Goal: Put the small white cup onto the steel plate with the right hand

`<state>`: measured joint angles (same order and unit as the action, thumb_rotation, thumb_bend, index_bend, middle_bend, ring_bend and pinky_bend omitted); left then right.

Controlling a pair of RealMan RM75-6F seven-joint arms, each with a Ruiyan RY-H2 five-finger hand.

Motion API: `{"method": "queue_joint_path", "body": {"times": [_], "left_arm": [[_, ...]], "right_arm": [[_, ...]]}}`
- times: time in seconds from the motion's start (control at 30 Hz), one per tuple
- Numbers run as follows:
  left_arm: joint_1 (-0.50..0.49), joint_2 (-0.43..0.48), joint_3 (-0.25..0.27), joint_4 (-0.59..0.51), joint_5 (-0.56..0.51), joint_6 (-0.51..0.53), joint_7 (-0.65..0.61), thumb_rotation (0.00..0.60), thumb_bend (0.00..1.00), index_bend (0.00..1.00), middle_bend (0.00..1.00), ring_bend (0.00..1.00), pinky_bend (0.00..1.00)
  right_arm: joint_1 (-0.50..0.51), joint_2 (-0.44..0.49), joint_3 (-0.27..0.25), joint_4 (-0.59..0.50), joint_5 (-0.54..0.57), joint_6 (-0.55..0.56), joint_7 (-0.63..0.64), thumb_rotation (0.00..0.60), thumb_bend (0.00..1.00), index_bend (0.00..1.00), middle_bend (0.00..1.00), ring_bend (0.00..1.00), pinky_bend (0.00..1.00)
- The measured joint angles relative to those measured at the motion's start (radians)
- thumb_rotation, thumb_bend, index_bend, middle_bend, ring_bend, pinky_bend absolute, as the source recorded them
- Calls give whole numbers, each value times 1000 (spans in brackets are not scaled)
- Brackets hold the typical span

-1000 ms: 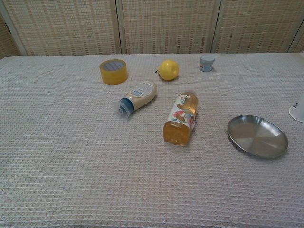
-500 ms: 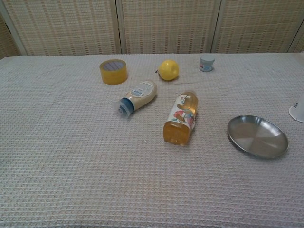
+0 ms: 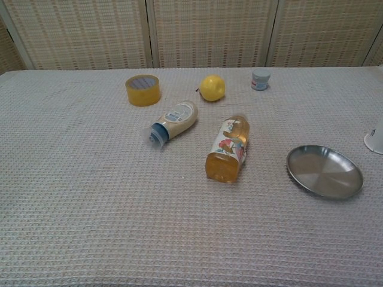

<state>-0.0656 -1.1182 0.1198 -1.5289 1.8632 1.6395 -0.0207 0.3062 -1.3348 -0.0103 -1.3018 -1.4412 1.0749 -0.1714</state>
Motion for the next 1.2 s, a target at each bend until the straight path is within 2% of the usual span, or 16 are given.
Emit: {"method": "queue_joint_path", "body": {"times": [0.3,0.47,0.6,0.67,0.77,0.83,0.9,0.97,1.1,1.2], "left_arm": [[0,1,0,0,0,2,-3,600,326,118,126,114,246],[0,1,-1,2,-3,-1,-6,600,326,118,126,114,247],[0,1,-1,3,-3,0,-6,600,327,118,126,115,247],[0,1,-1,3,-3,0,-7,600,327,118,126,116,247],[1,2,-1,2,-2,2,-7,600,326,118,126,116,247],[1,2,-1,1,-2,2,-6,600,326,118,126,116,247],[1,2,0,0,0,2,-5,600,326,118,126,115,247],[1,2,0,0,0,2,-4,600,326,118,127,116,247],[2,3,1,-1,0,1,-4,600,326,118,126,115,247],[2,4,1,-4,-2,0,-6,600,327,118,128,116,247]], "right_arm": [[44,7,34,-81,-58,48,-21,600,194,566,823,726,945],[86,-47,52,-27,-63,27,22,600,193,531,823,679,918],[108,-85,50,40,-101,31,119,600,194,497,803,609,875],[118,-107,46,85,-127,42,187,600,194,472,743,564,837],[133,-134,34,157,-162,55,273,600,189,384,588,452,745],[141,-143,23,186,-179,62,311,600,167,325,474,326,670],[144,-145,17,195,-188,73,334,600,155,306,401,229,601],[144,-145,17,201,-195,97,351,600,154,304,365,176,549],[137,-147,30,230,-206,177,341,600,154,301,348,154,474],[129,-142,46,252,-201,222,284,600,154,244,281,90,376]]}}
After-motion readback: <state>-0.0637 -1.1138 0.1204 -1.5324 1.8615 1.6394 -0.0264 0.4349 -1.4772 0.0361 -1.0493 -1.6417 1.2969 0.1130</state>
